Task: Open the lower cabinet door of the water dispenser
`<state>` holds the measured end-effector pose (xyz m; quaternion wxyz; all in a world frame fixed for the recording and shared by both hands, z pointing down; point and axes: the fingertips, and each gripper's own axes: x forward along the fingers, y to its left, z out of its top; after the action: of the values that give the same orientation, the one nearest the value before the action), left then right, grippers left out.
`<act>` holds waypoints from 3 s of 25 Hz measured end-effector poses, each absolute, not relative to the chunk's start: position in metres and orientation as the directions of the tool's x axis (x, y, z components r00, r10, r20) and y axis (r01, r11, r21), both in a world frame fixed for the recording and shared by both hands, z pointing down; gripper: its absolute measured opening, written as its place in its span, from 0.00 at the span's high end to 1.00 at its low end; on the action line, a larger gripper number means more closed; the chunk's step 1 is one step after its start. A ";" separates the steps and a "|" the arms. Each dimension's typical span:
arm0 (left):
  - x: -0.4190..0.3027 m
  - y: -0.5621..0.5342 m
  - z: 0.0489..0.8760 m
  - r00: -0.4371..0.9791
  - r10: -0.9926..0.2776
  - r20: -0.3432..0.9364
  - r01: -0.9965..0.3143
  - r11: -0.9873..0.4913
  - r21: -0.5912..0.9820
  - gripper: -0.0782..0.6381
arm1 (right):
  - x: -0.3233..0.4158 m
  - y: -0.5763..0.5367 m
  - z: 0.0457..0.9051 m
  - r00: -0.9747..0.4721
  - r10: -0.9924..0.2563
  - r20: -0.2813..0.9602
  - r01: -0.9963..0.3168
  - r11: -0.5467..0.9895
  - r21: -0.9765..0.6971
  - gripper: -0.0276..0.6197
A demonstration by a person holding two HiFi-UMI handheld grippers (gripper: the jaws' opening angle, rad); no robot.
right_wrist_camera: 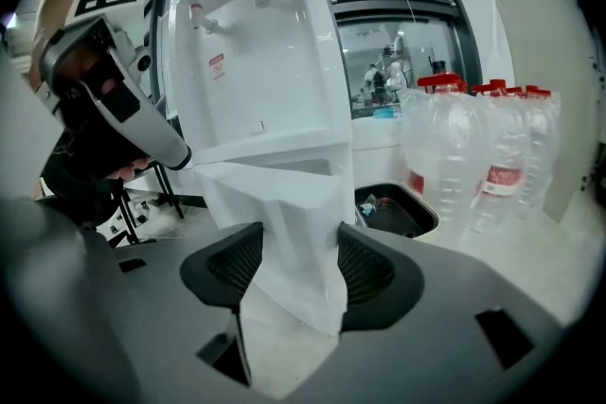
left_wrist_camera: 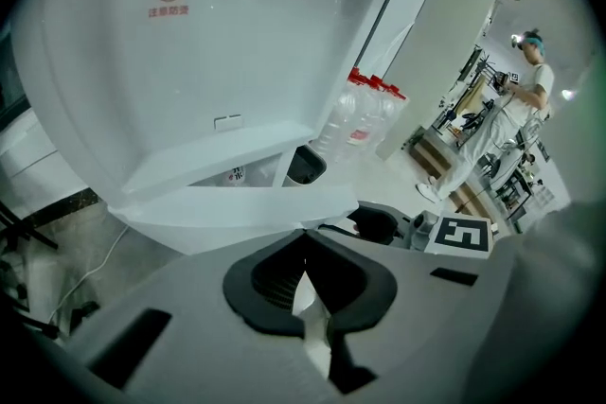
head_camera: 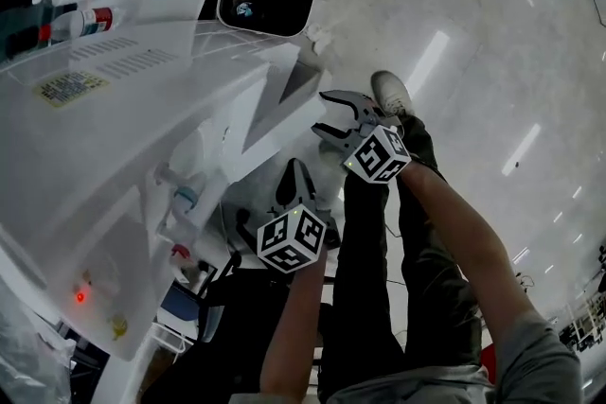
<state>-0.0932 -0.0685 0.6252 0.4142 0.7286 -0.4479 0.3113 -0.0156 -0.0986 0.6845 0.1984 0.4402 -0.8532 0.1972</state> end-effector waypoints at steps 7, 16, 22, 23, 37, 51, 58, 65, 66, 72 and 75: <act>-0.101 -0.059 0.627 0.406 -0.372 0.835 -0.905 -0.293 0.309 0.88 | -0.017 -0.083 0.685 -0.518 -0.692 0.504 -0.845 0.507 -0.172 0.59; -0.086 -0.065 0.618 0.379 -0.392 0.838 -0.920 -0.261 0.293 0.88 | -0.006 -0.072 0.677 -0.636 -0.549 0.542 -0.740 0.632 -0.230 0.58; -0.079 -0.057 0.610 0.338 -0.441 0.831 -0.941 -0.147 0.305 0.88 | 0.010 -0.055 0.682 -0.725 -0.334 0.602 -0.547 0.811 -0.210 0.58; -0.079 -0.054 0.608 0.329 -0.450 0.830 -0.944 -0.123 0.307 0.88 | 0.013 -0.055 0.683 -0.733 -0.302 0.609 -0.512 0.835 -0.203 0.58; -0.101 0.002 0.591 0.183 -0.543 0.820 -0.933 0.168 0.320 0.88 | -0.011 -0.074 0.666 -0.745 0.055 0.665 -0.049 0.989 -0.136 0.54; -0.120 0.061 0.596 0.137 -0.567 0.812 -0.901 0.270 0.341 0.88 | -0.026 -0.082 0.690 -0.640 0.145 0.755 0.203 0.979 -0.015 0.58; -0.138 0.084 0.601 0.138 -0.575 0.807 -0.894 0.279 0.352 0.88 | -0.029 -0.074 0.690 -0.631 0.142 0.763 0.178 0.983 -0.036 0.64; -0.154 0.102 0.600 0.139 -0.584 0.800 -0.888 0.284 0.362 0.88 | -0.034 -0.051 0.689 -0.635 0.090 0.767 0.091 0.995 -0.041 0.64; -0.156 0.104 0.599 0.139 -0.586 0.798 -0.887 0.284 0.363 0.88 | -0.036 -0.047 0.689 -0.636 0.077 0.768 0.073 0.997 -0.040 0.64; -0.168 0.119 0.596 0.144 -0.595 0.791 -0.878 0.292 0.380 0.88 | -0.044 -0.021 0.688 -0.631 0.005 0.776 -0.038 0.999 -0.037 0.64; -0.176 0.124 0.593 0.152 -0.603 0.783 -0.876 0.285 0.389 0.88 | -0.049 -0.008 0.689 -0.625 -0.032 0.780 -0.096 0.995 -0.036 0.64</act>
<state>-0.1757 0.1243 0.5932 0.4879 0.5814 -0.6359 0.1401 -0.0492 -0.0084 0.6886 0.4313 0.0354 -0.9007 0.0372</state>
